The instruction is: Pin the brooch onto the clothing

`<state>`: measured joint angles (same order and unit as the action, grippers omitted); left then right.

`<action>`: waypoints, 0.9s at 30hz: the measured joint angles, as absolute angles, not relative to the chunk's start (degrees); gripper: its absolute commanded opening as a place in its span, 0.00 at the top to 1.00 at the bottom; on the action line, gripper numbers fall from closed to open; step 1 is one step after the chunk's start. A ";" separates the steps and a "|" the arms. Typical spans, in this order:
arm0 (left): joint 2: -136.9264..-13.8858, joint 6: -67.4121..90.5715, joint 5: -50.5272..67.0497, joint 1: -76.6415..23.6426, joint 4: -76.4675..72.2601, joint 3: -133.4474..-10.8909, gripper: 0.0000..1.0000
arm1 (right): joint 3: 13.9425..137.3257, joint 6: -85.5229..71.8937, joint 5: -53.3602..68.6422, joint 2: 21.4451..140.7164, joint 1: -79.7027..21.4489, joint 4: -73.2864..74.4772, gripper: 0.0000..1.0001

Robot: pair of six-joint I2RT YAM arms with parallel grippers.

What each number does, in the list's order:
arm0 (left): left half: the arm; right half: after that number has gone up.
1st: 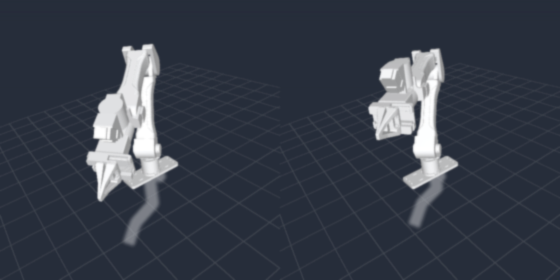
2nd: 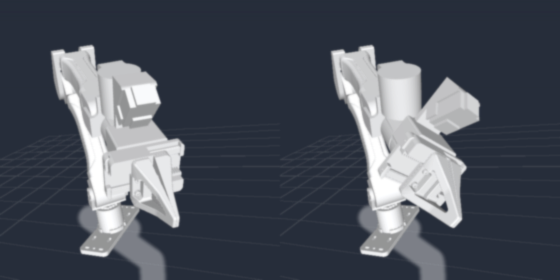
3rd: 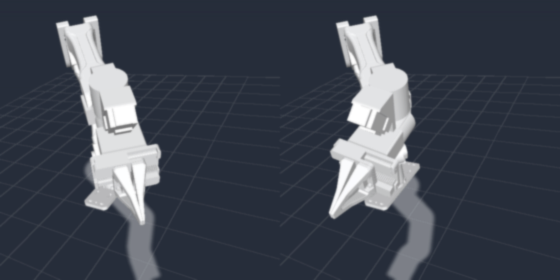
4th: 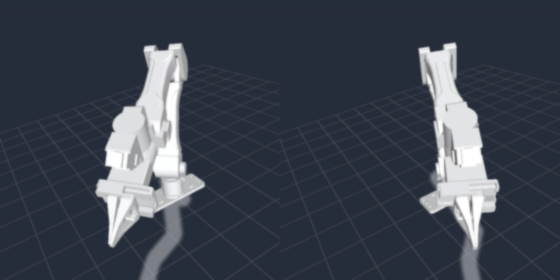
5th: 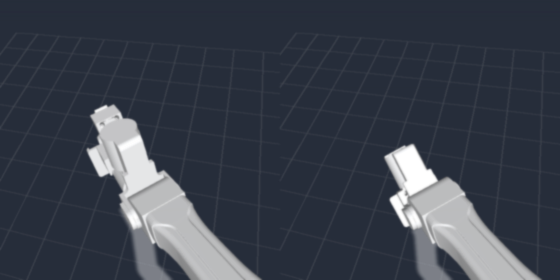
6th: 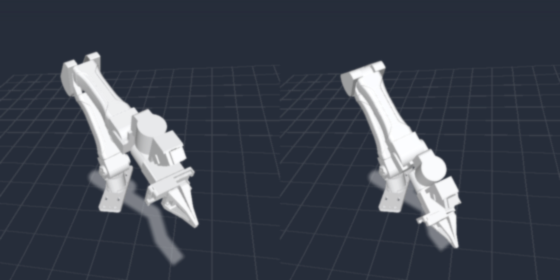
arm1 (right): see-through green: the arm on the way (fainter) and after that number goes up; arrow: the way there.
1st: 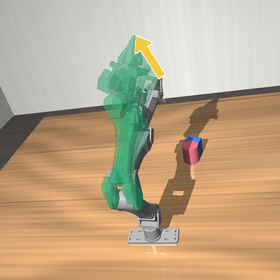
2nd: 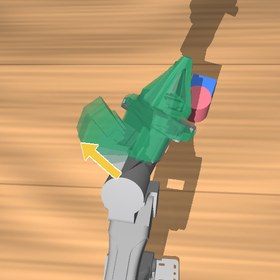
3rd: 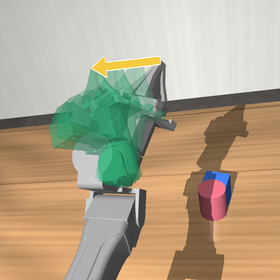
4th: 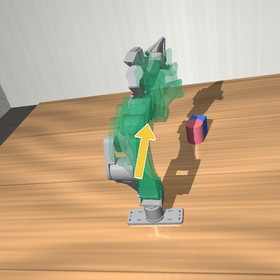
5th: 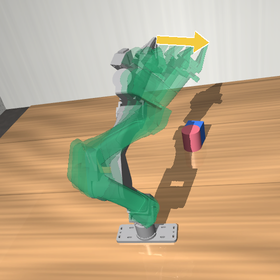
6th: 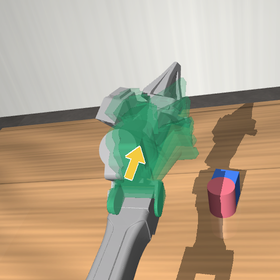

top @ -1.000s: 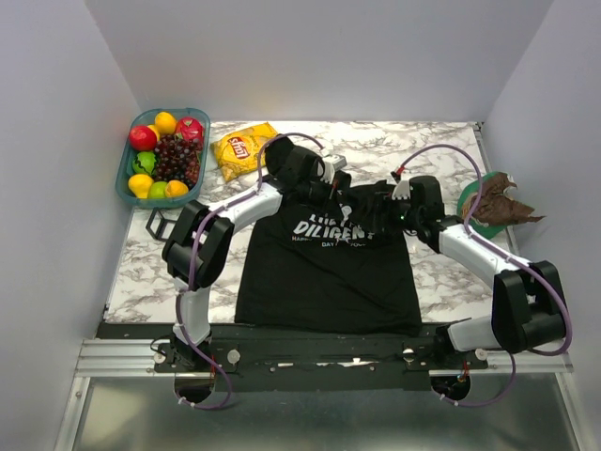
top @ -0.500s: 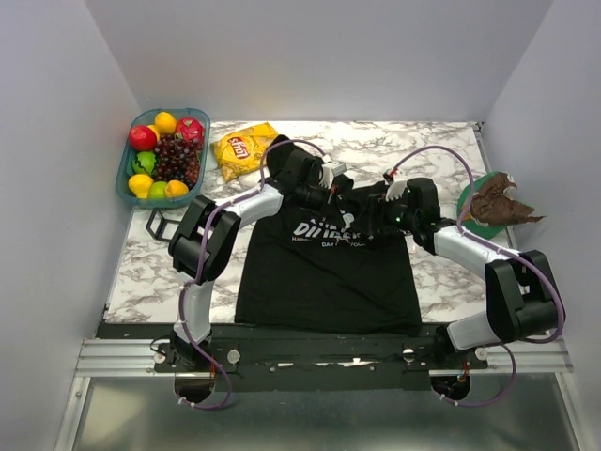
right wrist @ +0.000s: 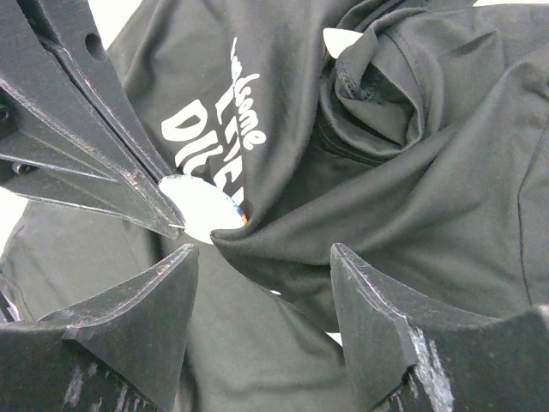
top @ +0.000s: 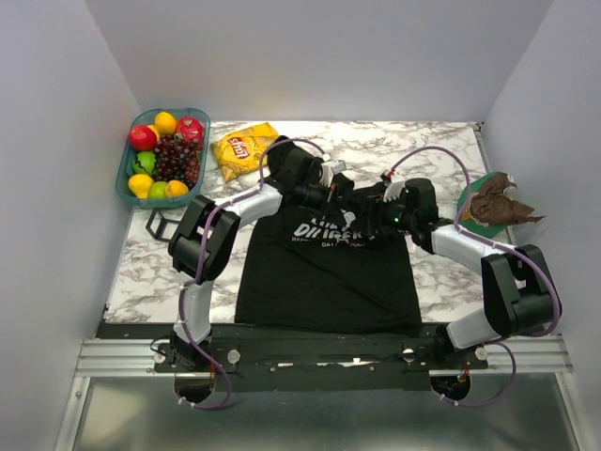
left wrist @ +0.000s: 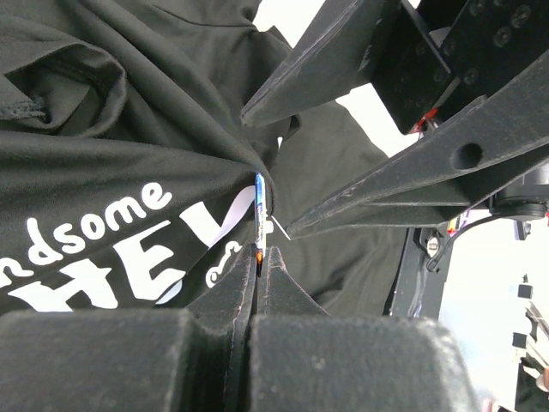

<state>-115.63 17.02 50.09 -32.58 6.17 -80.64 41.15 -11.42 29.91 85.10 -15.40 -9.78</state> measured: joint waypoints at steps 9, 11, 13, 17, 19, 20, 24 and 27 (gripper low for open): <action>-115.63 17.87 50.61 -32.58 5.13 -80.36 1.00 | 41.15 -11.44 30.59 85.97 -15.40 -10.44 0.30; -115.63 18.02 50.65 -32.58 4.93 -80.20 1.00 | 41.15 -11.44 30.68 86.00 -15.40 -10.59 0.30; -115.63 18.09 50.65 -32.58 4.86 -80.16 1.00 | 41.15 -11.46 30.85 86.00 -15.40 -10.76 0.31; -115.63 18.24 50.74 -32.58 4.82 -80.16 1.00 | 41.15 -11.49 31.03 86.17 -15.40 -11.07 0.31; -115.66 18.24 50.83 -32.60 4.80 -80.16 1.00 | 41.15 -11.49 31.05 86.32 -15.40 -11.09 0.31; -115.66 18.24 50.85 -32.60 4.80 -80.16 1.00 | 41.15 -11.49 31.07 86.37 -15.40 -11.11 0.31; -115.83 18.24 51.24 -32.69 4.80 -80.16 1.00 | 41.15 -11.49 31.05 86.39 -15.40 -11.14 0.31; -115.96 18.22 51.42 -32.82 4.82 -80.16 1.00 | 41.15 -11.49 31.05 86.39 -15.40 -11.14 0.31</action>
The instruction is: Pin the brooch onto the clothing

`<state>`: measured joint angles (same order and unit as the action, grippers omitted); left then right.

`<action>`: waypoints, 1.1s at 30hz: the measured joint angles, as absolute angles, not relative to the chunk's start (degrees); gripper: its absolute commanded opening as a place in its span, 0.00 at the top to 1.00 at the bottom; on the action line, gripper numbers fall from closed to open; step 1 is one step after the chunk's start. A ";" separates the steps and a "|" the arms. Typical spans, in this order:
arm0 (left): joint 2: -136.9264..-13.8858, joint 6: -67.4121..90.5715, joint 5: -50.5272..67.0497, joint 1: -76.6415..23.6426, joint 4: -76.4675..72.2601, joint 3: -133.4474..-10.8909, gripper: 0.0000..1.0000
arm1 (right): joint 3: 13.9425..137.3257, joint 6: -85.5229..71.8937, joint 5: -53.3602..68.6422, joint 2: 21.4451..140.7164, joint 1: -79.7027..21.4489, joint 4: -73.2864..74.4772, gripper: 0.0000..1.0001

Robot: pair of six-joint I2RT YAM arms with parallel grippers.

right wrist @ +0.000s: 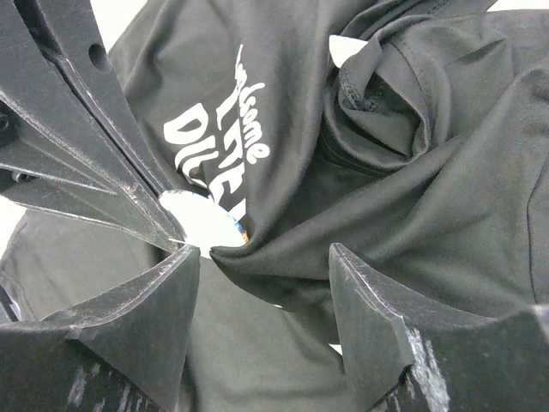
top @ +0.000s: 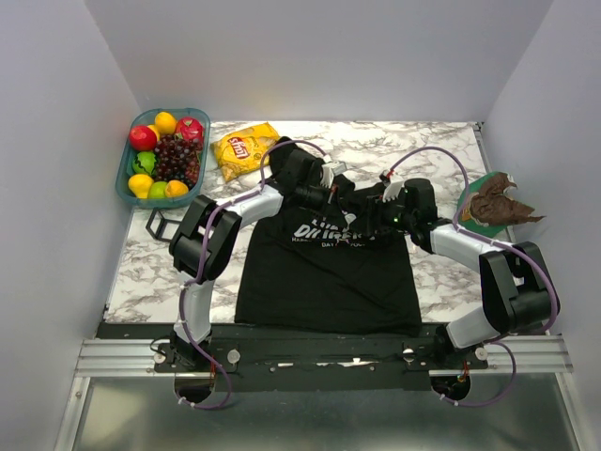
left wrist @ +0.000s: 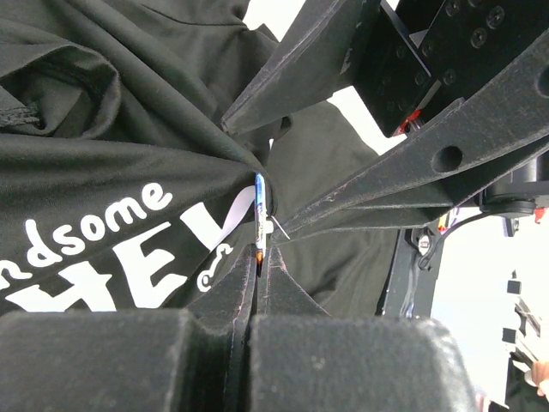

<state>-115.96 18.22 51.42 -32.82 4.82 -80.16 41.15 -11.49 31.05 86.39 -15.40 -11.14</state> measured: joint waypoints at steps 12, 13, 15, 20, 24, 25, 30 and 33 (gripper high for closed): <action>-115.98 17.56 51.55 -33.36 4.82 -80.16 1.00 | 41.15 -11.92 31.03 86.61 -15.40 -11.09 0.32; -115.98 17.39 51.55 -33.45 4.80 -80.16 1.00 | 41.15 -11.92 31.03 86.65 -15.40 -11.09 0.33; -116.05 17.19 51.55 -33.50 4.82 -80.16 1.00 | 41.15 -11.99 31.03 86.72 -15.40 -11.09 0.33; -116.29 16.93 51.55 -33.54 4.82 -80.16 1.00 | 41.15 -12.38 30.96 87.02 -15.40 -11.09 0.34; -116.31 16.05 51.53 -33.74 4.93 -80.16 1.00 | 41.15 -12.62 30.63 87.11 -15.40 -11.05 0.35; -116.31 15.84 51.53 -33.78 4.99 -80.16 1.00 | 41.15 -12.62 30.52 87.11 -15.40 -11.03 0.35; -116.31 14.44 51.48 -33.98 5.50 -80.18 1.00 | 41.15 -12.64 30.52 87.29 -15.40 -10.74 0.36; -116.31 13.52 51.27 -34.13 5.98 -80.18 1.00 | 41.15 -12.91 30.52 87.53 -15.42 -10.59 0.36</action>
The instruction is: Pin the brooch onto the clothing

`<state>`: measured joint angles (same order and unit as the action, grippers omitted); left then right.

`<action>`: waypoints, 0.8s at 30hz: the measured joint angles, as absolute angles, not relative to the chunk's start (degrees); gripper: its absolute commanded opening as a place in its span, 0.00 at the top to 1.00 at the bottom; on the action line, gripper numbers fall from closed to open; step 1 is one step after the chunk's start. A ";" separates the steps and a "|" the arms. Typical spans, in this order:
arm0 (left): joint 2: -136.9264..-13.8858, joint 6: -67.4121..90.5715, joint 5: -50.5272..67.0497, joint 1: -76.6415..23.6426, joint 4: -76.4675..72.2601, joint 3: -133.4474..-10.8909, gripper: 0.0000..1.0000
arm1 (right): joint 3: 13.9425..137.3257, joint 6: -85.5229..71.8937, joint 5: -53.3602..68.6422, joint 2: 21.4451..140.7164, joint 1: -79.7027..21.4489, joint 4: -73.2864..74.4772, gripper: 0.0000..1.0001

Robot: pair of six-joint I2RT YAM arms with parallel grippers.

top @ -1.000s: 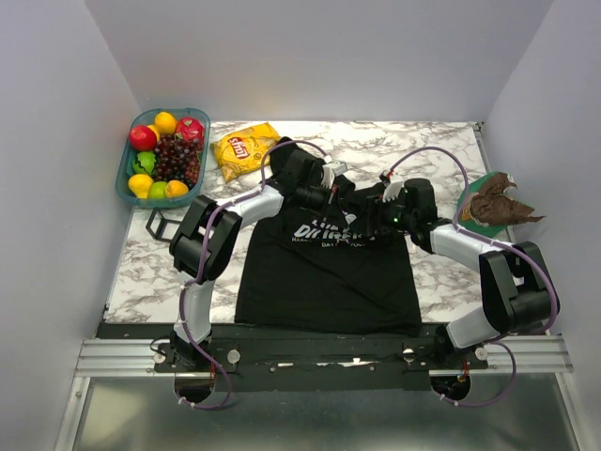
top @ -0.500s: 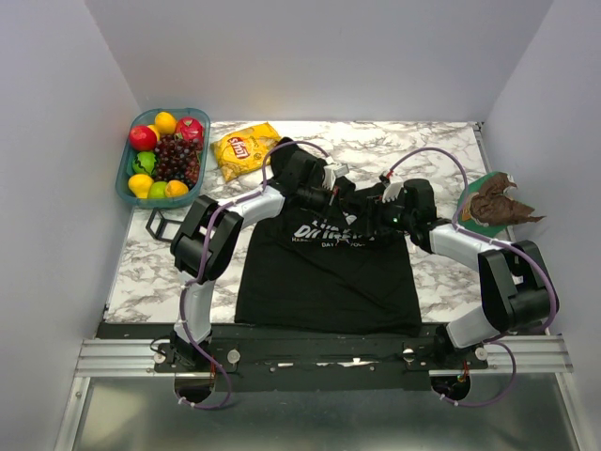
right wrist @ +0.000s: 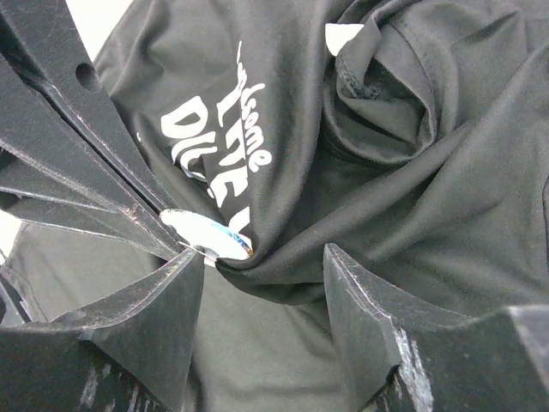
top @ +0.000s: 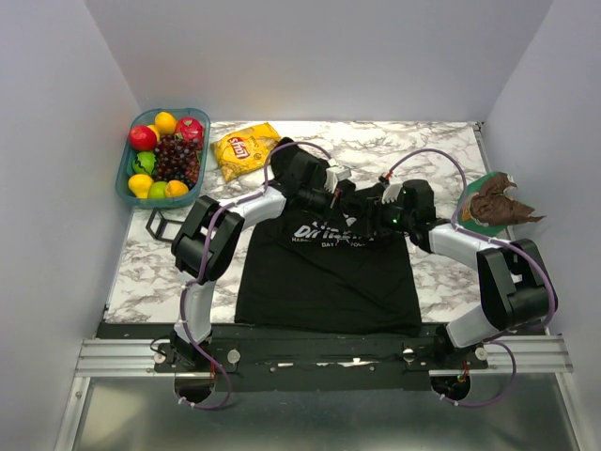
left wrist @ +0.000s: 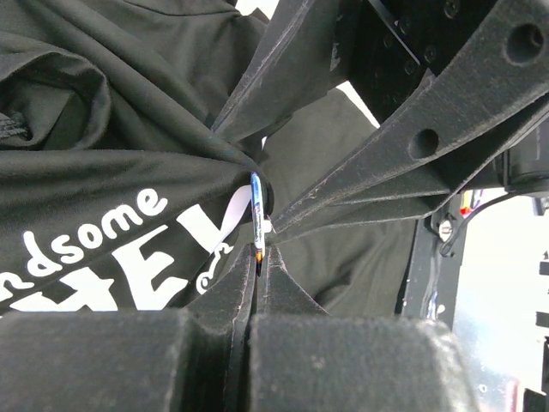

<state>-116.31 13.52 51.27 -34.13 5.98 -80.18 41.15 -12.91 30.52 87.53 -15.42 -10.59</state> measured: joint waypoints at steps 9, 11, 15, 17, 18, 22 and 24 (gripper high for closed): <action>-116.31 10.17 50.30 -34.74 7.35 -80.20 1.00 | 41.15 -13.52 30.61 88.60 -15.42 -10.17 0.37; -116.31 9.13 50.06 -34.94 7.88 -80.23 1.00 | 41.17 -13.52 30.68 88.79 -15.49 -10.02 0.37; -116.31 6.87 49.47 -35.35 8.99 -80.25 1.00 | 41.17 -13.61 30.76 89.25 -15.64 -9.58 0.38; -116.31 6.17 49.32 -35.51 9.41 -80.25 1.00 | 41.17 -13.69 30.76 89.36 -15.68 -9.26 0.38; -116.31 5.65 49.25 -35.59 9.54 -80.25 1.00 | 41.17 -13.74 30.76 89.38 -15.70 -9.13 0.38; -116.31 3.84 48.58 -36.14 10.02 -80.25 1.00 | 41.19 -13.98 30.74 89.58 -15.68 -8.47 0.39; -116.31 2.87 48.25 -36.40 10.50 -80.25 1.00 | 41.19 -14.11 30.76 89.65 -15.70 -7.97 0.40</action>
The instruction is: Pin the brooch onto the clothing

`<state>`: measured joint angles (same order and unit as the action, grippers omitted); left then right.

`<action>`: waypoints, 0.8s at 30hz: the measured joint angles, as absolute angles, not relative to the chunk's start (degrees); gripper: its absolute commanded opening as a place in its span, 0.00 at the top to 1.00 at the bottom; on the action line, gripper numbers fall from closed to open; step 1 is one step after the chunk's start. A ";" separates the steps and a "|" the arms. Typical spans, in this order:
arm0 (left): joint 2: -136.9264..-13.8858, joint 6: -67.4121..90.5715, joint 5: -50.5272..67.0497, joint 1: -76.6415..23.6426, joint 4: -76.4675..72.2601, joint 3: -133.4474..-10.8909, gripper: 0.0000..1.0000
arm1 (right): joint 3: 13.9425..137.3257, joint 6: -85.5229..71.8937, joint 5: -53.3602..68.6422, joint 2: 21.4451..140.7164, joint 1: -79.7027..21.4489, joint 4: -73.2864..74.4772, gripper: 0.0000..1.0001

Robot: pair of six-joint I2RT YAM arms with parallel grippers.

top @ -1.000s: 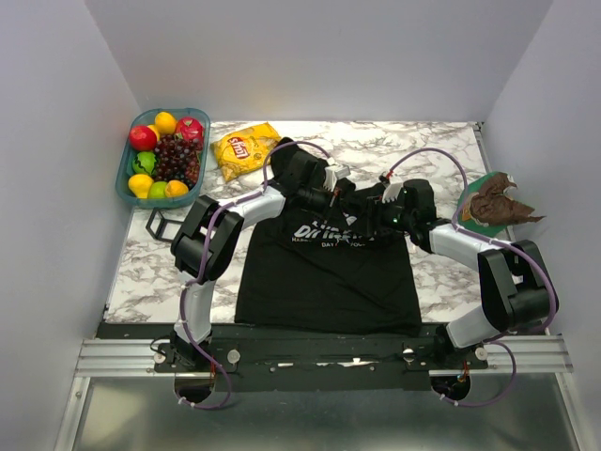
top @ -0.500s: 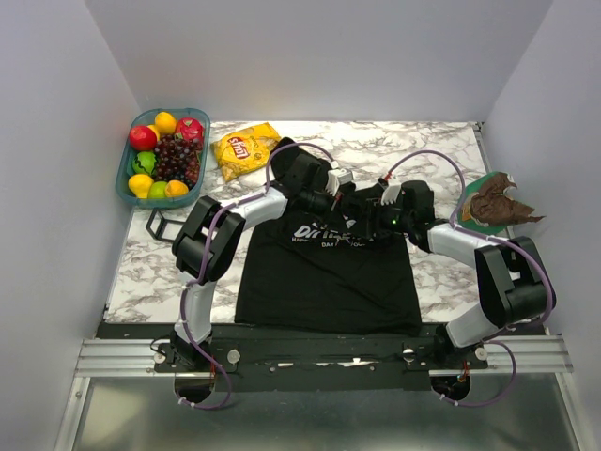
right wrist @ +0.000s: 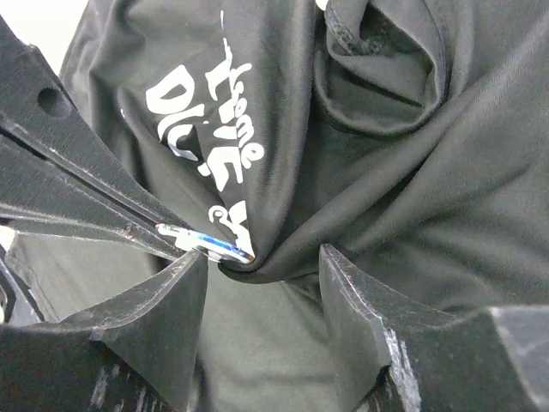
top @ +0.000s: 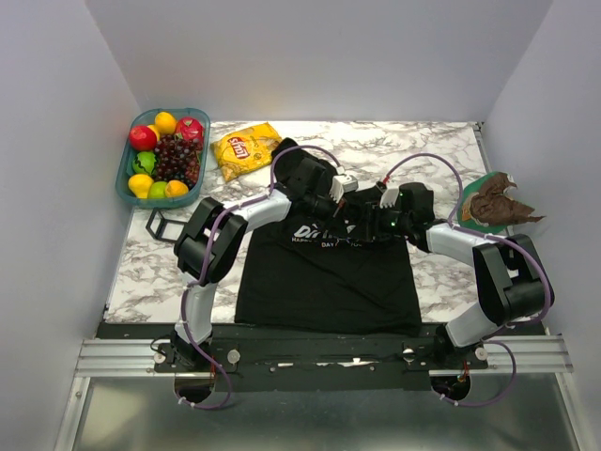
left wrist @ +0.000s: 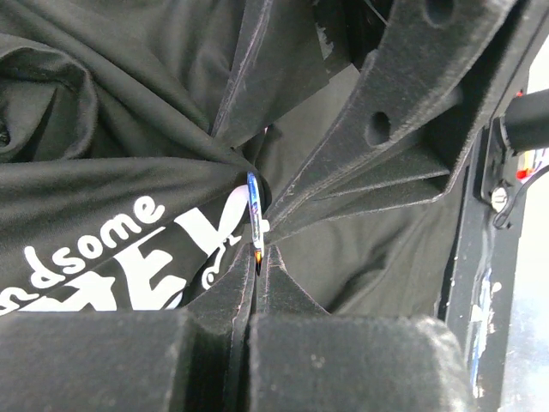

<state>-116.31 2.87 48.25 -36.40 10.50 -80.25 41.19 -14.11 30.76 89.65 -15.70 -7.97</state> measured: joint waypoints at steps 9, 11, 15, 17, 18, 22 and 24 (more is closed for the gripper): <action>-116.29 1.13 47.53 -37.04 11.05 -80.25 1.00 | 41.19 -14.98 30.68 89.69 -15.70 -6.81 0.42; -116.29 0.84 47.53 -37.08 11.05 -80.25 1.00 | 41.19 -15.09 30.65 89.69 -15.70 -6.79 0.42; -116.29 0.34 47.55 -37.10 11.00 -80.25 1.00 | 41.19 -15.70 30.44 89.69 -15.73 -6.76 0.43; -116.29 0.08 47.53 -37.10 11.03 -80.25 1.00 | 41.19 -16.10 30.26 89.69 -15.79 -6.76 0.44; -116.29 -0.03 47.53 -37.10 11.03 -80.25 1.00 | 41.19 -16.34 30.15 89.69 -15.79 -6.76 0.44; -116.27 -0.30 47.40 -37.10 11.03 -80.25 1.00 | 41.19 -17.04 29.87 89.69 -15.79 -6.74 0.44; -116.27 -0.80 47.35 -37.15 11.03 -80.25 1.00 | 41.19 -17.37 29.82 89.69 -15.79 -6.74 0.45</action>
